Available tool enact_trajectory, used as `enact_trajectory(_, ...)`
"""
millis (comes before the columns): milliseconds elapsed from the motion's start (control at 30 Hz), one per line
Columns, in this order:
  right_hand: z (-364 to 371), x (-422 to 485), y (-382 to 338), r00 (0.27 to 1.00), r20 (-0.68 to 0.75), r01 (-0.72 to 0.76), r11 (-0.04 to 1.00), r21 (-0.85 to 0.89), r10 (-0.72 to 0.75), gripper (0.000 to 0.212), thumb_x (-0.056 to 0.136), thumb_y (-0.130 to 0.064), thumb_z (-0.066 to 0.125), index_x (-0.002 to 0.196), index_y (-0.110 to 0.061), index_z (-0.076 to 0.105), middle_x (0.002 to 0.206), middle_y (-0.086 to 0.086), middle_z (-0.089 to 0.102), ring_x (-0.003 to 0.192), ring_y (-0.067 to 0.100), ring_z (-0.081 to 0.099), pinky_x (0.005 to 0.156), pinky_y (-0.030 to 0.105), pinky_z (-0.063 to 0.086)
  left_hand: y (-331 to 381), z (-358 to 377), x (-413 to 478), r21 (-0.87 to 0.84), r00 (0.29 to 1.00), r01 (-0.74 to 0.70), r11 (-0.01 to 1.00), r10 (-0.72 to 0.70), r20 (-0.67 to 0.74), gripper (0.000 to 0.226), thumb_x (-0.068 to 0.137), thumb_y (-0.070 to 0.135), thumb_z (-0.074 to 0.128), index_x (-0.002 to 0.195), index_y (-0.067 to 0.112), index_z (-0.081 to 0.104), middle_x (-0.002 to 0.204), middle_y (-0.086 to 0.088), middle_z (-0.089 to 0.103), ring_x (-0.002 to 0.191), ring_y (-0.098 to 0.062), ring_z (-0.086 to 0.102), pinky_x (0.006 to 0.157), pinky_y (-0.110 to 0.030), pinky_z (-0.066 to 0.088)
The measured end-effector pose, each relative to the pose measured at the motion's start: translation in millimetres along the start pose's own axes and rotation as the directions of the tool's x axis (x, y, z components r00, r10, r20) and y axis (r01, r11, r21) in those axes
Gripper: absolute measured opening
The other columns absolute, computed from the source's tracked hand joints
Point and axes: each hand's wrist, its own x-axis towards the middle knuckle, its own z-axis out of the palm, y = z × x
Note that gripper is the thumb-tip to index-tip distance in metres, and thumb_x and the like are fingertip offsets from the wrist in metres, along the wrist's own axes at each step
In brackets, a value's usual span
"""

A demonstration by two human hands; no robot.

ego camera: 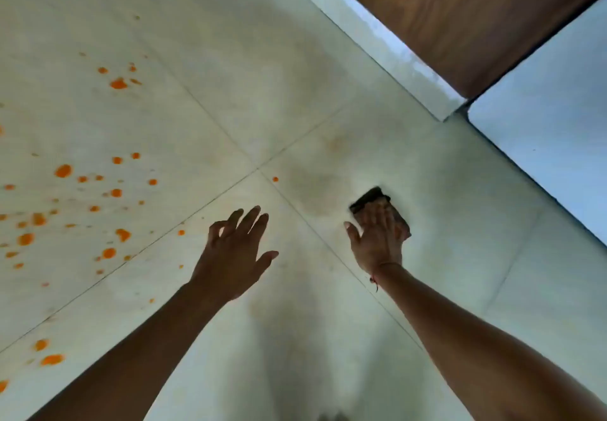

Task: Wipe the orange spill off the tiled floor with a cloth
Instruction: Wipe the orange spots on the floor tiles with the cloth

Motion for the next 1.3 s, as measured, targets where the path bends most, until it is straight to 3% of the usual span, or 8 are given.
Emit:
enact_trajectory(200, 46, 45, 12, 0.996, -0.035, -0.086, 0.996, -0.001, 0.086, 0.078, 0.088, -0.062, 0.012, 0.153, -0.021, 0.022, 0.163, 0.011, 0.008, 0.149, 0.031, 0.004, 0.117, 0.053, 0.006, -2, 49, 63, 0.063, 0.991, -0.136, 0.989, 0.136, 0.006, 0.070, 0.086, 0.058, 0.031, 0.130, 0.010, 0.057, 0.139, -0.009, 0.054, 0.124, -0.030, 0.053, 0.094, -0.041, 0.031)
enact_trajectory(567, 81, 49, -130, 0.868, -0.063, 0.497, 0.857, 0.133, -0.493, 0.071, 0.096, -0.048, 0.026, 0.154, -0.008, 0.017, 0.161, 0.009, 0.019, 0.149, 0.021, 0.012, 0.121, 0.035, 0.005, -122, 45, 30, 0.176, 0.995, -0.001, 0.984, -0.017, 0.100, 0.080, 0.092, 0.063, 0.010, 0.129, 0.011, 0.058, 0.138, -0.008, 0.055, 0.123, -0.031, 0.054, 0.092, -0.047, 0.043)
enact_trajectory(767, 75, 83, -136, 0.973, -0.089, 0.221, 0.970, 0.098, -0.212, 0.063, 0.100, -0.039, 0.020, 0.154, -0.008, 0.015, 0.162, 0.010, 0.013, 0.149, 0.022, 0.009, 0.119, 0.034, 0.007, -141, 51, 26, 0.203, 0.981, -0.015, 0.979, -0.025, 0.191, 0.070, 0.085, 0.060, 0.025, 0.134, 0.020, 0.055, 0.146, -0.002, 0.047, 0.124, -0.027, 0.054, 0.099, -0.055, 0.037)
enact_trajectory(900, 98, 13, -188, 0.823, -0.068, 0.567, 0.823, 0.037, -0.565, 0.060, 0.097, -0.035, 0.027, 0.151, -0.010, 0.028, 0.159, 0.006, 0.027, 0.147, 0.022, 0.021, 0.116, 0.039, 0.019, -145, 45, 31, 0.178, 0.984, -0.050, 0.983, 0.018, 0.180, 0.059, 0.097, 0.054, 0.028, 0.151, 0.029, 0.024, 0.161, 0.008, 0.012, 0.144, -0.018, 0.025, 0.115, -0.051, 0.011)
enact_trajectory(967, 103, -25, -156, 0.771, -0.040, 0.637, 0.770, 0.024, -0.636, 0.059, 0.095, -0.037, 0.035, 0.149, -0.014, 0.034, 0.158, 0.002, 0.030, 0.146, 0.019, 0.024, 0.116, 0.041, 0.024, -145, 42, 30, 0.169, 0.986, -0.072, 0.983, 0.045, 0.159, 0.054, 0.099, 0.046, 0.034, 0.149, 0.026, 0.028, 0.161, 0.006, 0.013, 0.143, -0.019, 0.025, 0.115, -0.050, 0.009)
enact_trajectory(1067, 101, -15, -126, 0.833, -0.018, 0.552, 0.833, -0.026, -0.552, 0.063, 0.094, -0.041, 0.026, 0.152, -0.018, 0.027, 0.161, 0.000, 0.020, 0.149, 0.017, 0.014, 0.120, 0.042, 0.012, -148, 35, 13, 0.191, 0.987, -0.115, 0.975, 0.091, 0.130, 0.049, 0.096, 0.042, 0.043, 0.140, 0.021, 0.046, 0.156, -0.001, 0.030, 0.137, -0.024, 0.038, 0.112, -0.053, 0.017)
enact_trajectory(1167, 105, 10, -200, 0.913, -0.089, 0.401, 0.916, 0.023, -0.397, 0.068, 0.088, -0.043, 0.025, 0.149, -0.014, 0.034, 0.157, 0.005, 0.031, 0.146, 0.022, 0.023, 0.117, 0.047, 0.016, -162, 24, -16, 0.226, 0.994, -0.091, 0.970, 0.072, 0.088, 0.049, 0.092, 0.044, 0.038, 0.129, 0.020, 0.059, 0.145, -0.004, 0.048, 0.127, -0.026, 0.052, 0.107, -0.049, 0.022)
enact_trajectory(1300, 142, -70, -242, 0.682, -0.041, 0.731, 0.683, 0.011, -0.730, 0.060, 0.089, -0.038, 0.042, 0.145, -0.016, 0.042, 0.153, 0.003, 0.039, 0.143, 0.021, 0.031, 0.113, 0.049, 0.026, -197, 11, -66, 0.228, 0.997, 0.039, 0.973, -0.052, 0.052, 0.051, 0.088, 0.045, 0.035, 0.118, 0.019, 0.067, 0.133, -0.005, 0.060, 0.116, -0.026, 0.061, 0.098, -0.050, 0.041)
